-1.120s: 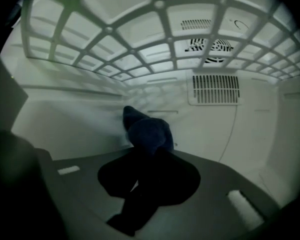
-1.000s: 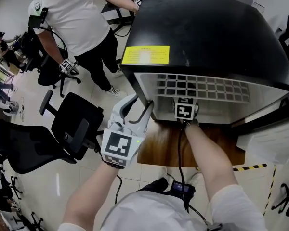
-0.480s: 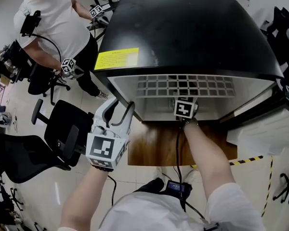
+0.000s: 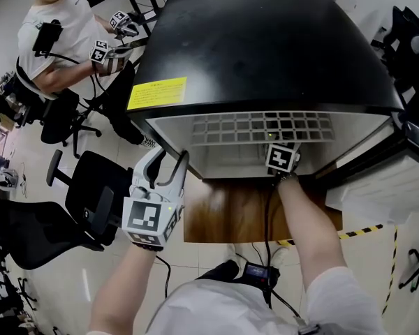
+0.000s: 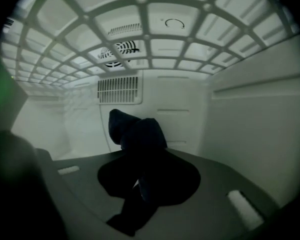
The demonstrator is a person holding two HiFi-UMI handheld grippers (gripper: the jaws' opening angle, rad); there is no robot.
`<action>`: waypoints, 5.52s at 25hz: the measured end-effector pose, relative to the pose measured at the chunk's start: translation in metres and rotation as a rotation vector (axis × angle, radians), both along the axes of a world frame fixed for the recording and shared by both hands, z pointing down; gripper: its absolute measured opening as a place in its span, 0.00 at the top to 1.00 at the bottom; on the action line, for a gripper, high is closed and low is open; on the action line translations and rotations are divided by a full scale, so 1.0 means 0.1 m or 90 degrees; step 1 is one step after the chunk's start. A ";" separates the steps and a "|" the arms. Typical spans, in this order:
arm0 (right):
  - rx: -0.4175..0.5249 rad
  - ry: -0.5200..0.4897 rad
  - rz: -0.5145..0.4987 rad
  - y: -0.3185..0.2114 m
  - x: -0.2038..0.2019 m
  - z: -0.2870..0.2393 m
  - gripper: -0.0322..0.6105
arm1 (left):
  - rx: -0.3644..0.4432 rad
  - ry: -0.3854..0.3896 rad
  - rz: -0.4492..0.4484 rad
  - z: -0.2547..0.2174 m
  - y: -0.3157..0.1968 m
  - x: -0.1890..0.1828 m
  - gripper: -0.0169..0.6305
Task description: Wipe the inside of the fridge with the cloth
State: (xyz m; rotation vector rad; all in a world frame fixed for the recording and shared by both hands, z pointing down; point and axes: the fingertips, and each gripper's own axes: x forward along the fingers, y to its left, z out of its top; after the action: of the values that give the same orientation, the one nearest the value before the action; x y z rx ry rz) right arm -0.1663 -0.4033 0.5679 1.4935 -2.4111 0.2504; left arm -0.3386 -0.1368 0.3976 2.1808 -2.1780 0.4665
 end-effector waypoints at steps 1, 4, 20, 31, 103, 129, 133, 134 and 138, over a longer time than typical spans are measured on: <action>-0.001 0.001 0.010 -0.02 0.06 0.00 0.83 | 0.000 0.001 -0.002 0.00 0.00 0.00 0.72; -0.001 0.007 0.038 -0.08 0.19 0.01 0.83 | 0.000 0.001 -0.005 0.00 0.00 -0.01 0.72; -0.005 0.006 0.123 -0.18 0.63 0.02 0.83 | 0.003 0.007 -0.008 0.00 -0.03 0.00 0.72; 0.026 -0.008 -0.034 0.36 -0.09 -0.20 0.83 | 0.009 0.017 -0.012 -0.01 -0.04 -0.01 0.72; -0.075 0.010 -0.137 1.22 -0.49 0.05 0.83 | 0.016 0.029 -0.016 -0.01 -0.06 -0.01 0.72; -0.144 0.053 -0.159 1.80 -0.57 0.61 0.83 | 0.022 0.031 -0.007 -0.02 -0.05 -0.02 0.72; -0.135 0.060 -0.123 1.60 -0.25 0.60 0.83 | 0.023 0.031 -0.008 -0.02 -0.06 -0.02 0.72; -0.133 0.062 -0.112 1.55 -0.17 0.60 0.83 | 0.022 0.031 -0.008 -0.02 -0.06 -0.02 0.72; -0.126 0.071 -0.071 1.35 0.20 0.59 0.83 | 0.019 0.030 -0.008 -0.01 -0.06 -0.02 0.72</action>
State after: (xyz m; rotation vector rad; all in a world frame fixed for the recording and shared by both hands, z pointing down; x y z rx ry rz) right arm -0.1461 -0.2684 0.6271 1.2492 -2.2974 0.3605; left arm -0.3404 -0.1424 0.3965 2.1673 -2.1874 0.3812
